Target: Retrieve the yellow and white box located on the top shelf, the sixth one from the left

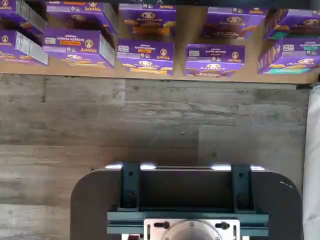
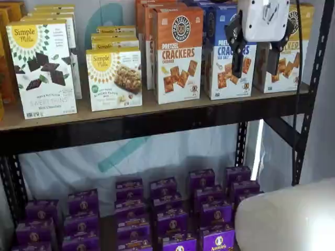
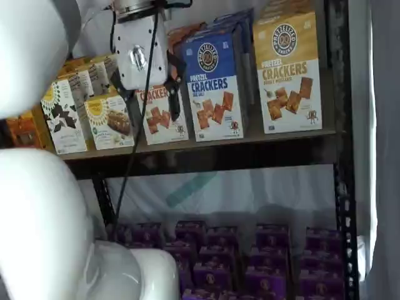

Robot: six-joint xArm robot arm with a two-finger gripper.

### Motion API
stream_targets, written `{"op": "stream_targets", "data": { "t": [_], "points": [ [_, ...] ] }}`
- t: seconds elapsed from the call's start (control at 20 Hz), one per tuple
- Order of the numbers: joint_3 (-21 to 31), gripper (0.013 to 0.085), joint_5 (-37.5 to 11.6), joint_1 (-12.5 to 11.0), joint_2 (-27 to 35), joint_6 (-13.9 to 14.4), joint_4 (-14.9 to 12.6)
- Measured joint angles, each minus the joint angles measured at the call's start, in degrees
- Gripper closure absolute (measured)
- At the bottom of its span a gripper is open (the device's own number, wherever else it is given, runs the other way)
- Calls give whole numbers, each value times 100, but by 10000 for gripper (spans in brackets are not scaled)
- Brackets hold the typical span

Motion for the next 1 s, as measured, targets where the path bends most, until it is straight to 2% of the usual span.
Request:
{"op": "stream_targets", "data": {
  "t": [0.15,0.35,0.55,0.6,0.85,0.95,1.0],
  "points": [
    [-127,130,244,59,146,31,-60],
    [-123,130,270,108,159,44,-138],
    [-15,130,52,274,95,14,-607],
    [23,130,-44,245,72,-47,-703],
    [141,130,-602,-405,74,-700,-921],
    [173,130,-807,-650,83,-909,-894],
    [175,130,-952,-863,113,-1086,-841]
  ]
}}
